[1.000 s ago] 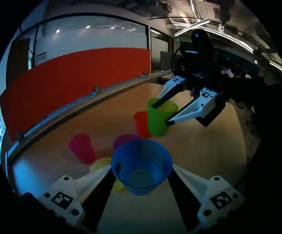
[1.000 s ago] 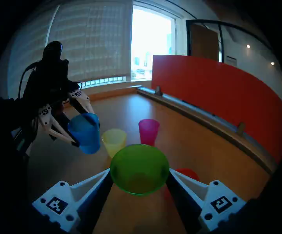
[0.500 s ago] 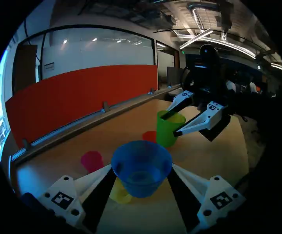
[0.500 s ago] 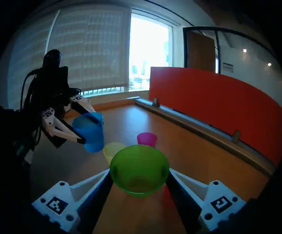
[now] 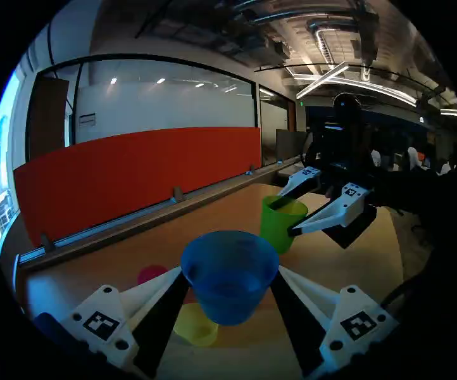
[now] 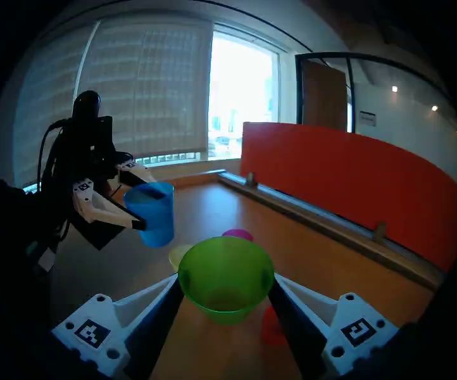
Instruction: Pour water
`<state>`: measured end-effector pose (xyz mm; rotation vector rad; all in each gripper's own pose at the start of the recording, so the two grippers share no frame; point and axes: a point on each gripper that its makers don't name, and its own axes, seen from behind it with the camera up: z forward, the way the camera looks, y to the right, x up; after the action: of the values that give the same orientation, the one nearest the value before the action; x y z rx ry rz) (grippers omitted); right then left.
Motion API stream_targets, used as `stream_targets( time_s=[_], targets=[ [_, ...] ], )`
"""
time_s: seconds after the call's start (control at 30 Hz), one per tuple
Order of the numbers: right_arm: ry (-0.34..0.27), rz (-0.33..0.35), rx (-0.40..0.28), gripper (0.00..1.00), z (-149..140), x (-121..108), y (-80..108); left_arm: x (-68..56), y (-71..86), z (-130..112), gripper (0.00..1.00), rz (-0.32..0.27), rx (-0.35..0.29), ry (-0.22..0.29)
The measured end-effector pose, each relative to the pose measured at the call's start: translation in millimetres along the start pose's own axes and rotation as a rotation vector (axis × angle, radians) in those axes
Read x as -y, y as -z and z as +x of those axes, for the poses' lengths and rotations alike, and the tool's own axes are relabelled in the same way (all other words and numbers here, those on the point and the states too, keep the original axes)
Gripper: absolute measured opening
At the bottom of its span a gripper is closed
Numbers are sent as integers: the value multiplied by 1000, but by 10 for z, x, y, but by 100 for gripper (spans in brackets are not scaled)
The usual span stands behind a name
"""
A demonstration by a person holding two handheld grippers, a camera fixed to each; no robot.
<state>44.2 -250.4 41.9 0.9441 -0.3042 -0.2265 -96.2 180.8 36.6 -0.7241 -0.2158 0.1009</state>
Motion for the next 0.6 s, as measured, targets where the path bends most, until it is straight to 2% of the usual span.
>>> stream_targets(
  time_s=[0.6],
  targets=[
    [16,-10,-91,91,254,-29,54,49,-16,177,85,16,-64,24]
  ],
)
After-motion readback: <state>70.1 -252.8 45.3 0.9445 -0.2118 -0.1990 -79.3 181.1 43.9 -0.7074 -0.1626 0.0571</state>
